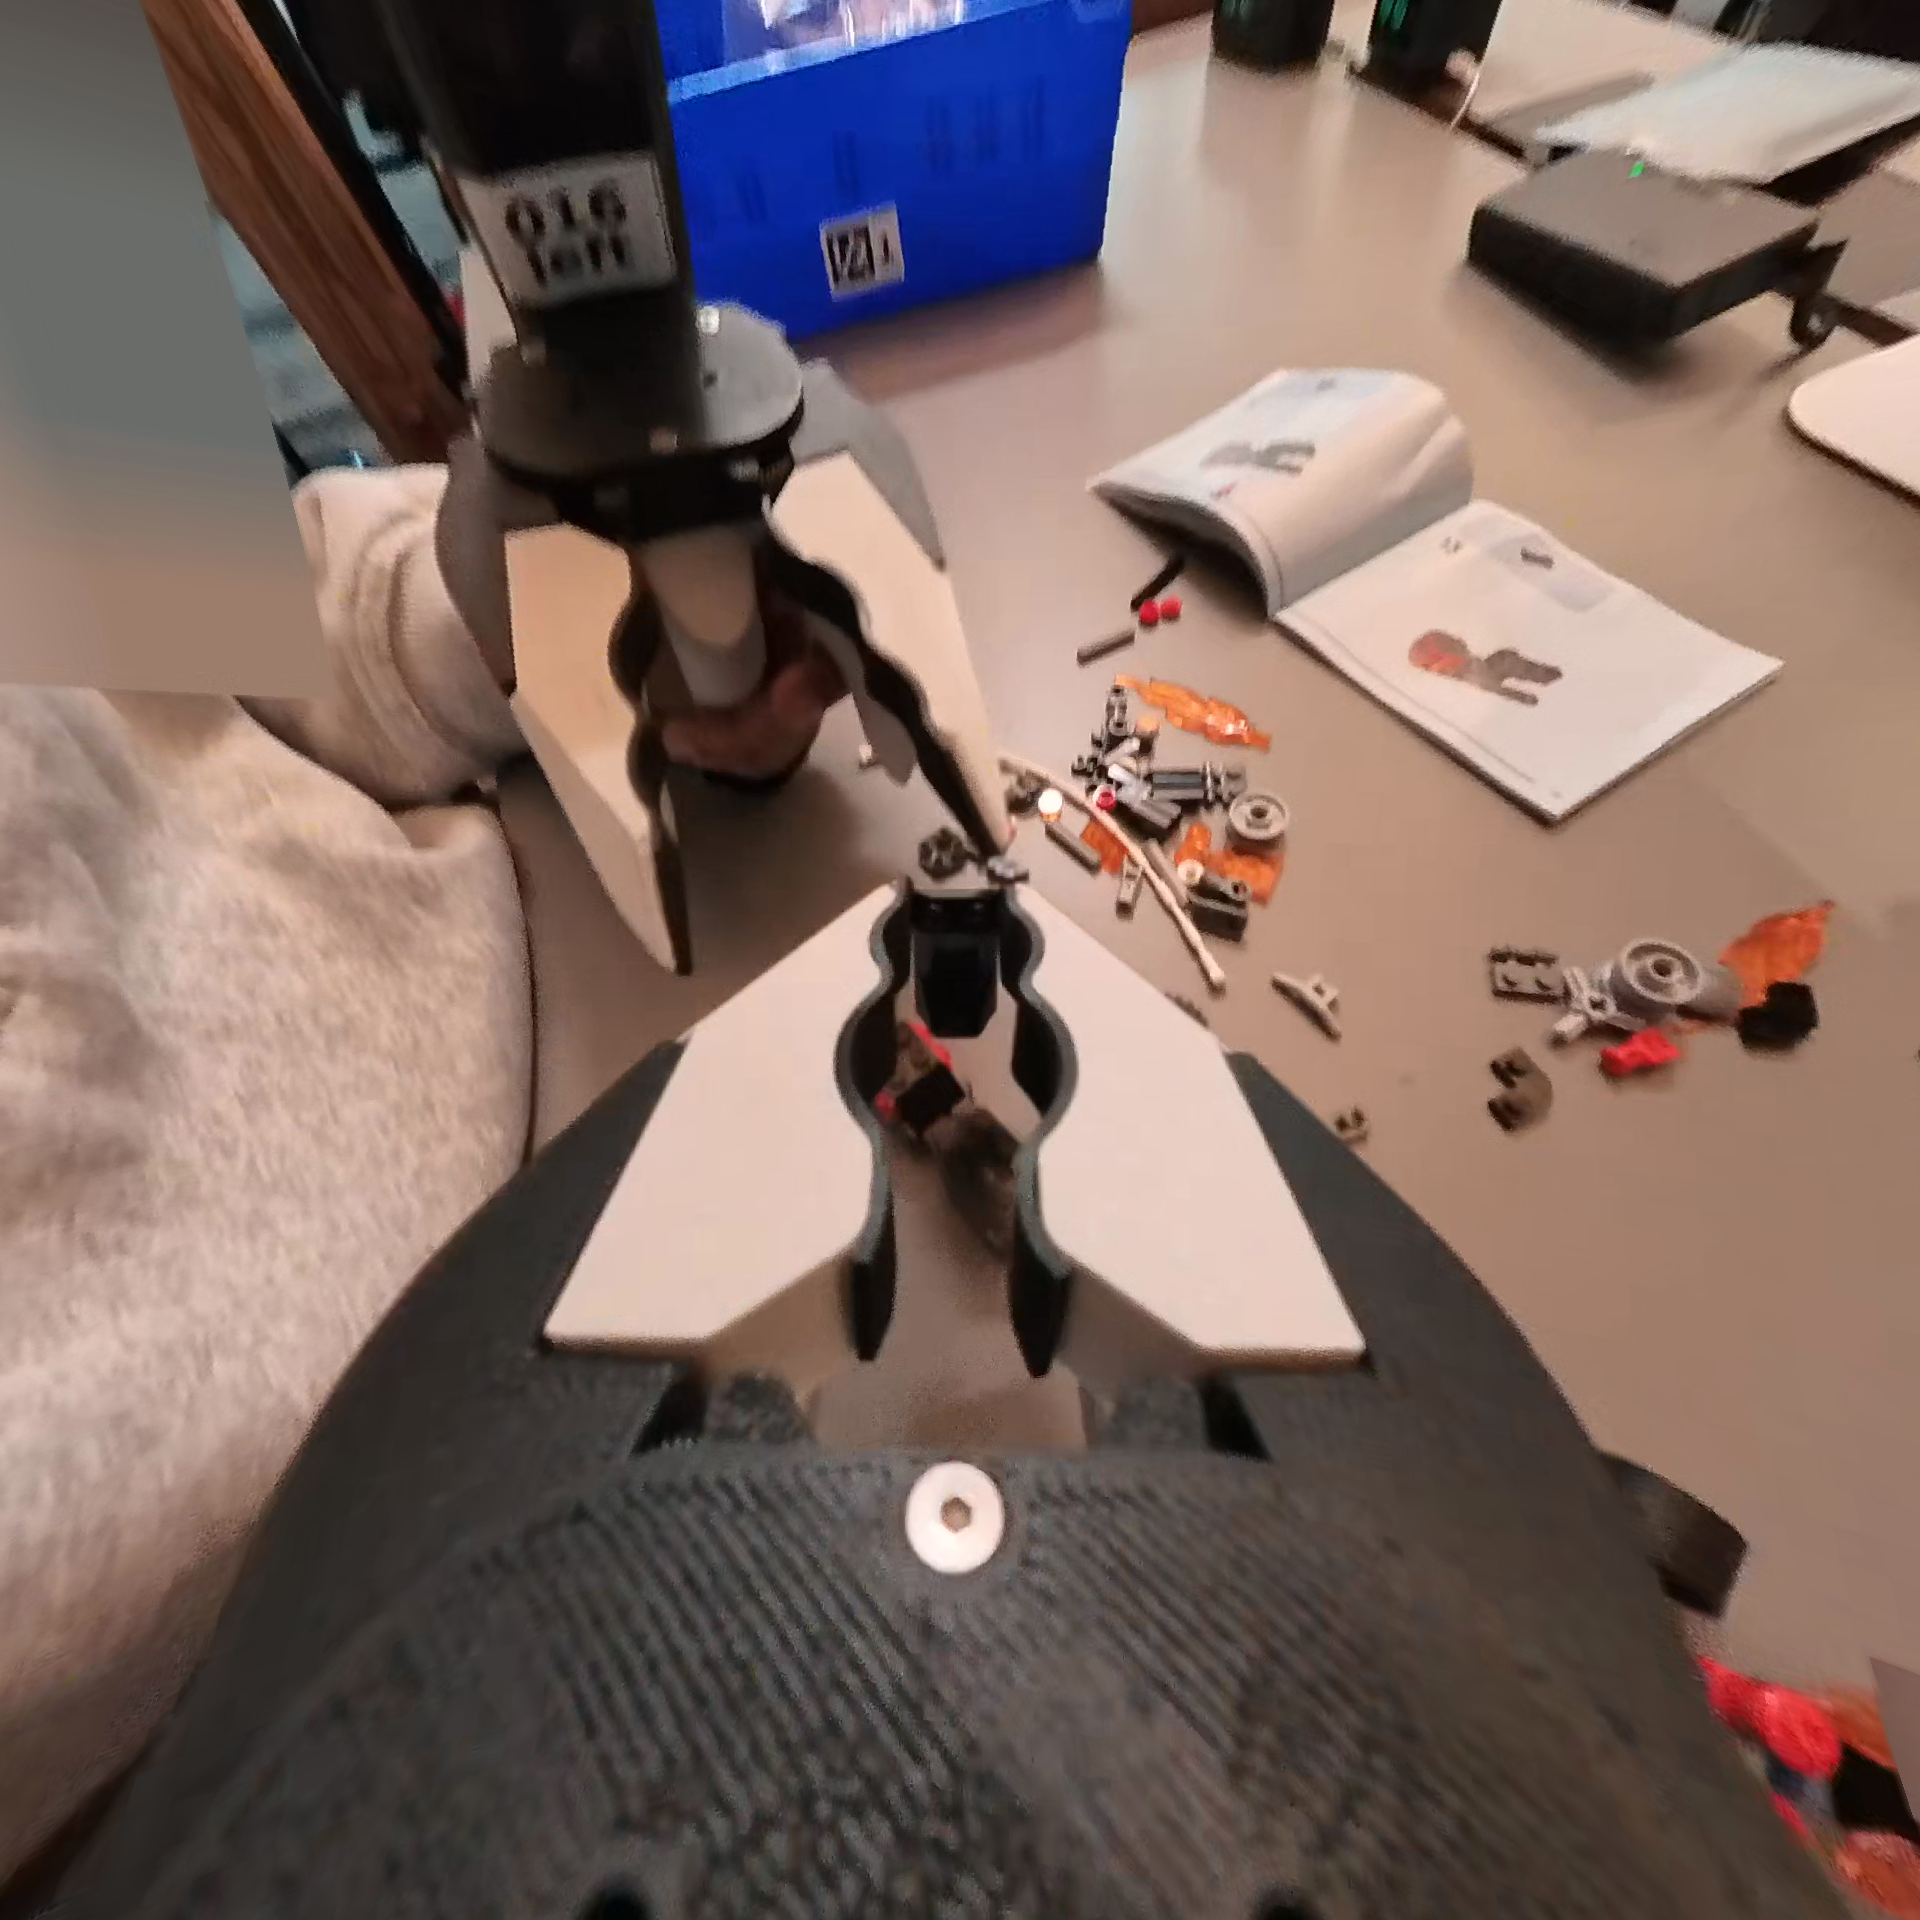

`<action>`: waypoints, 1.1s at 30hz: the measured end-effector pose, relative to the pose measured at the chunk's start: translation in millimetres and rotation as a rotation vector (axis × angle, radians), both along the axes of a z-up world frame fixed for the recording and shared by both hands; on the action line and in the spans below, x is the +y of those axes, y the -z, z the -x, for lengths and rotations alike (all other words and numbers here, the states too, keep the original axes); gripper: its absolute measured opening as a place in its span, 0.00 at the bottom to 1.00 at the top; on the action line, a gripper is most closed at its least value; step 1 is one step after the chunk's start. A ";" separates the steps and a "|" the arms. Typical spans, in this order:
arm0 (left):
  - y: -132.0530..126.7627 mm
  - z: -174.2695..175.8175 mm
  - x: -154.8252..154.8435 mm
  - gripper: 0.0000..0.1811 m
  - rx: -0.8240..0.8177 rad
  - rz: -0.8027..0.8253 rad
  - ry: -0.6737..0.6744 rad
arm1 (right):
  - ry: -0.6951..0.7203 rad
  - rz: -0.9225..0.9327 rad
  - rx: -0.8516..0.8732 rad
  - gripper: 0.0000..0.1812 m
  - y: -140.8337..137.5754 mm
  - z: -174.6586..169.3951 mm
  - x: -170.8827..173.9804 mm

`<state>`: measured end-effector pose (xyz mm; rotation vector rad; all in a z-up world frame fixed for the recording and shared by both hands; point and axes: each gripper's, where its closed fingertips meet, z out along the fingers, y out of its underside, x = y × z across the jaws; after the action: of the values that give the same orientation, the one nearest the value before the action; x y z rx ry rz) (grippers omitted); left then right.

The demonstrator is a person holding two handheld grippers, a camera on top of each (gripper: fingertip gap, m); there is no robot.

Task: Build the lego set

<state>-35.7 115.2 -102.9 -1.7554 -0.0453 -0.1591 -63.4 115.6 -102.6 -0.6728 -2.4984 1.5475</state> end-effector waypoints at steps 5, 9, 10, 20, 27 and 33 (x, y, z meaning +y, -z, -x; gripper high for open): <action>0.4 -7.2 2.5 0.34 0.017 0.003 0.026 | 0.056 0.089 0.000 0.08 -6.3 11.8 -2.9; 0.9 -7.9 3.6 0.35 0.011 0.006 0.027 | 0.091 0.124 0.005 0.08 -8.5 18.2 -1.4; 0.5 -7.2 3.4 0.35 0.003 0.003 0.027 | 0.095 0.137 0.000 0.08 -9.3 19.0 -0.9; -5.4 3.6 0.5 0.39 0.029 -0.038 -0.039 | 0.094 0.220 -0.026 0.08 -15.6 18.0 -1.8; -5.8 -3.5 2.7 0.41 0.020 -0.043 -0.002 | 0.097 0.293 -0.031 0.08 -21.1 20.0 -9.0; -6.0 -10.5 5.3 0.43 0.014 -0.045 0.027 | 0.094 0.315 -0.031 0.08 -21.6 21.0 -15.2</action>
<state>-25.2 120.4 -96.9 -1.7123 -0.0081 -0.1662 -84.4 100.3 -81.0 -0.8479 -2.2266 1.9267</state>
